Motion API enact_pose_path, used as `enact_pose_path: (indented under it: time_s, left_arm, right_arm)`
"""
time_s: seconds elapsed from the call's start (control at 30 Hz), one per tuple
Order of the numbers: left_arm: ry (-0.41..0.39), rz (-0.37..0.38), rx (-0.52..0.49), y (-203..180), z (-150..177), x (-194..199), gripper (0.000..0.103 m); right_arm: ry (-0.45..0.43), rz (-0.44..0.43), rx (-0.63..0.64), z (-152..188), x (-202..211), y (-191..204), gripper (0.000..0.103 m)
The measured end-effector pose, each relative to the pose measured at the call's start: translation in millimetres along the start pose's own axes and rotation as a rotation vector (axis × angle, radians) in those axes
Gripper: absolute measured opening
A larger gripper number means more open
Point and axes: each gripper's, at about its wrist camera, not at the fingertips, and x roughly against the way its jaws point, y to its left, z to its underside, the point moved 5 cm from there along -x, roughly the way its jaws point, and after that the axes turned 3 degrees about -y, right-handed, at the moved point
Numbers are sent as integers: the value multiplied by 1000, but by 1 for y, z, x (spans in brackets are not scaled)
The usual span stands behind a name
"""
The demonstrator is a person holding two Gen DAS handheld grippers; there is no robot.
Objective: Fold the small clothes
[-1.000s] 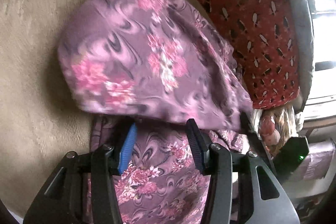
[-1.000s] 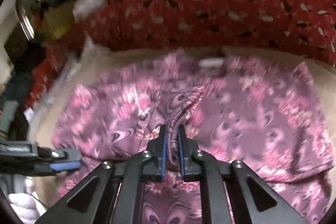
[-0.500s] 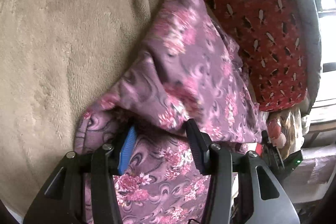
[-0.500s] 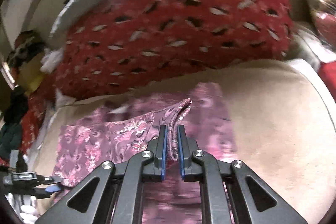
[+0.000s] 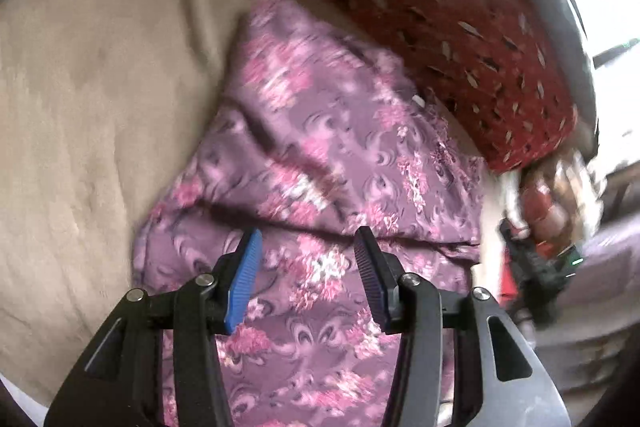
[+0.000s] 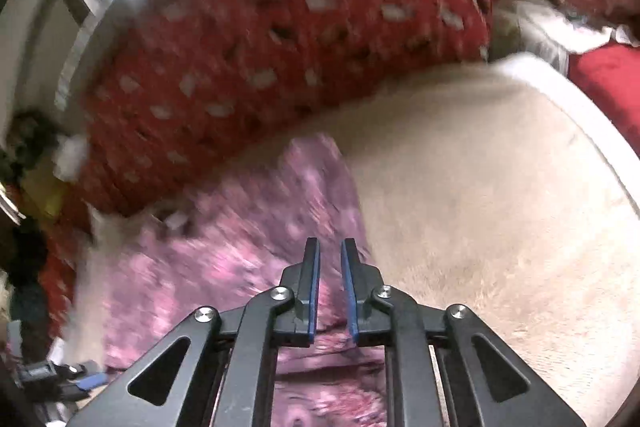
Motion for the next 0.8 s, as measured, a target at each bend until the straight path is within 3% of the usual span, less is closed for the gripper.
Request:
enact_pose_path:
  time_s: [0.07,0.13,0.23,0.33,0.53,0.6,0.8]
  left_arm:
    - [2,-55,-44,-7,-3,-12,46]
    - [53,-106,-33,-4,-5,-38,46]
    - [83,-164,-29,2,-1,-60,46]
    - [59,-204,-86,-7,3,-55,46]
    - [65,-234,-132,-14,26,-42,46]
    - [69,-233,-143,-17,35,-34,46]
    - [59,-242,-190,-23,68,-9,46]
  right_arm:
    - [11,-48,16,1,4,7,17]
    - [53,-48,59,11,-4,14,18]
    - [221,1,107,46,-36,11,18]
    - [205,6,136,54,-34,11,17]
    - [310,37,200,63,-13,11,20]
    - [373,65,248,79,-1,8,28]
    - [463,92,409,126,53,3,32]
